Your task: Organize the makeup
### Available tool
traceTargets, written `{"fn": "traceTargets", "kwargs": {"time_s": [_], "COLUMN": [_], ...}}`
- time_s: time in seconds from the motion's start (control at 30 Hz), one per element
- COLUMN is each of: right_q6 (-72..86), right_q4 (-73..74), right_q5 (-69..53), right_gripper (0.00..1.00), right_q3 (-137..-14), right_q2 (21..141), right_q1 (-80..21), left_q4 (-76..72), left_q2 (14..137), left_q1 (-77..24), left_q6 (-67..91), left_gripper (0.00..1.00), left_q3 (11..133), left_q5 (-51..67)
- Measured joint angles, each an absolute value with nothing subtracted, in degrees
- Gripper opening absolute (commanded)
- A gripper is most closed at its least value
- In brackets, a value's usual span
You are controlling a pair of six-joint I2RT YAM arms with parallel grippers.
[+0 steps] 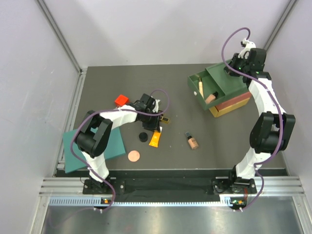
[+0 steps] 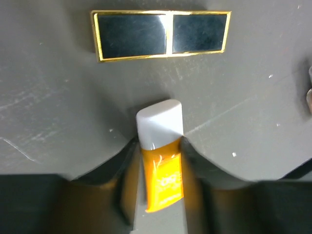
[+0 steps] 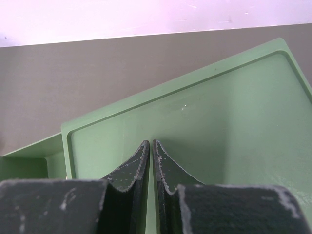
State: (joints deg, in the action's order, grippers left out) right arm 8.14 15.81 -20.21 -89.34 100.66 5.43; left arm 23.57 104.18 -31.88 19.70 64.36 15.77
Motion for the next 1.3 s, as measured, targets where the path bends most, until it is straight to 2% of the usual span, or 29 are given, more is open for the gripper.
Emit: {"fn": "traceTargets", "kwargs": {"time_s": [0.03, 0.13, 0.2, 0.57, 0.63, 0.7, 0.73, 0.83, 1.3], "right_q6": [8.1, 8.1, 8.1, 8.1, 8.1, 8.2, 8.1, 8.1, 8.2], "right_q4": [15.8, 15.8, 15.8, 15.9, 15.9, 15.9, 15.9, 15.9, 15.6], "right_q5": [-20.3, -20.3, -20.5, -20.8, -20.8, -20.9, -20.9, -20.9, -21.1], "right_gripper": [0.08, 0.08, 0.07, 0.08, 0.08, 0.08, 0.08, 0.08, 0.08], "right_q3": [-89.3, -89.4, -89.4, -89.7, -89.7, -89.7, -89.7, -89.7, -89.7], "right_q2": [100.7, 100.8, 100.8, 101.0, 101.0, 101.0, 101.0, 101.1, 101.2], "right_q1": [5.4, 5.5, 5.5, 5.5, 5.5, 5.5, 5.5, 5.5, 5.5], "left_q4": [23.6, 23.7, 23.4, 23.5, 24.2, 25.0, 25.4, 26.3, 28.5], "left_q2": [104.4, 104.5, 104.7, 106.1, 106.1, 106.1, 106.1, 106.0, 103.7], "left_q1": [-31.8, -31.4, -31.4, -31.3, -31.4, -31.4, -31.5, -31.6, -37.7], "left_q6": [19.6, 19.6, 19.5, 17.6, 16.9, 16.0, 15.5, 14.6, 5.1], "left_gripper": [0.17, 0.03, 0.00, 0.00, 0.22, 0.48, 0.53, 0.57, 0.58], "left_q3": [64.5, 65.2, 65.6, 66.9, 67.4, 68.1, 68.5, 69.5, 70.1], "left_q5": [16.5, 18.8, 19.8, 22.0, 22.0, 21.6, 21.4, 20.9, 15.3]}}
